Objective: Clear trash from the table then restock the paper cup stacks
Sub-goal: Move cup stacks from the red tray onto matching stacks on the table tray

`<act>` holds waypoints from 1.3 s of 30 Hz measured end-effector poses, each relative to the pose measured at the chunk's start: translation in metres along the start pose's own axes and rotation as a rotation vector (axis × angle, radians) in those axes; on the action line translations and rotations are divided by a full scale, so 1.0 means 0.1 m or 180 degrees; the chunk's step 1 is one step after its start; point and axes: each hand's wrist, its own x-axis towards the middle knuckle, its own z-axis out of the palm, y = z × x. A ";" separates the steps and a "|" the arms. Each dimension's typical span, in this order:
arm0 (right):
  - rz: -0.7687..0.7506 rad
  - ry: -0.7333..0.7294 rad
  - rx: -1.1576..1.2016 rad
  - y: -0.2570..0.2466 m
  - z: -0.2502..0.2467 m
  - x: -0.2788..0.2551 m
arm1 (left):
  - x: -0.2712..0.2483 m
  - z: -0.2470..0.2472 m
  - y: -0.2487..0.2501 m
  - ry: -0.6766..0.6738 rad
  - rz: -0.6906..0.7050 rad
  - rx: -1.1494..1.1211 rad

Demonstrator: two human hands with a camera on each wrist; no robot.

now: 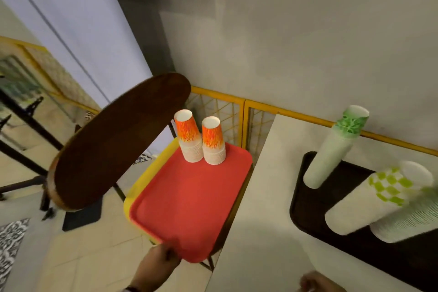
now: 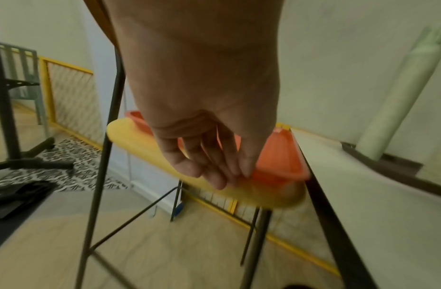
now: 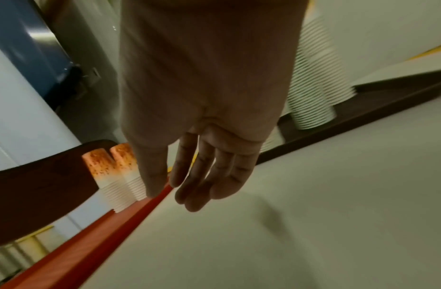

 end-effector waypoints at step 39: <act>-0.1151 0.0525 0.0931 -2.78 1.84 2.30 | 2.30 -1.25 0.78 0.0507 0.1463 -0.1746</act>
